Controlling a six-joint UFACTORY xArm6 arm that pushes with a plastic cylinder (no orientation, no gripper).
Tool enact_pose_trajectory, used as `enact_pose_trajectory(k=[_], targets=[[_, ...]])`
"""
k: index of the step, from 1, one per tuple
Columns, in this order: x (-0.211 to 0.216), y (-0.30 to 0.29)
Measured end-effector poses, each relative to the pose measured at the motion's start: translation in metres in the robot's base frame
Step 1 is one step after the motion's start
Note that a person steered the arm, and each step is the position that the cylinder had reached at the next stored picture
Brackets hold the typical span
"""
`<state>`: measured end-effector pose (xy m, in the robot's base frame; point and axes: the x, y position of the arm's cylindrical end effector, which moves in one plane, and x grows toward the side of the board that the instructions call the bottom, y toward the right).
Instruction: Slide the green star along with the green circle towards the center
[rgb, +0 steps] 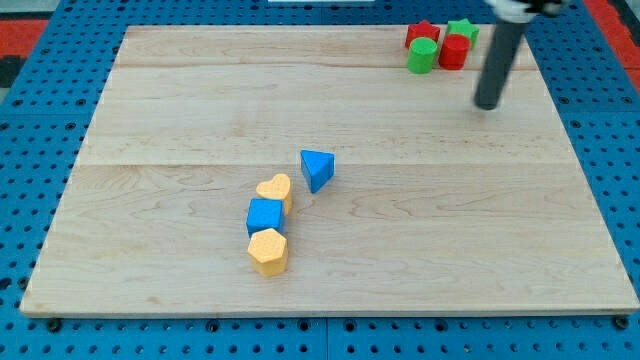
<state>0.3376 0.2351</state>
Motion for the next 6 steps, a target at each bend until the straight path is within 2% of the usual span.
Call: enact_pose_trajectory(k=[2, 3, 4, 5, 6], targets=[[-0.12, 0.01], [-0.145, -0.013], [-0.104, -0.113], [-0.026, -0.147], [-0.013, -0.148]])
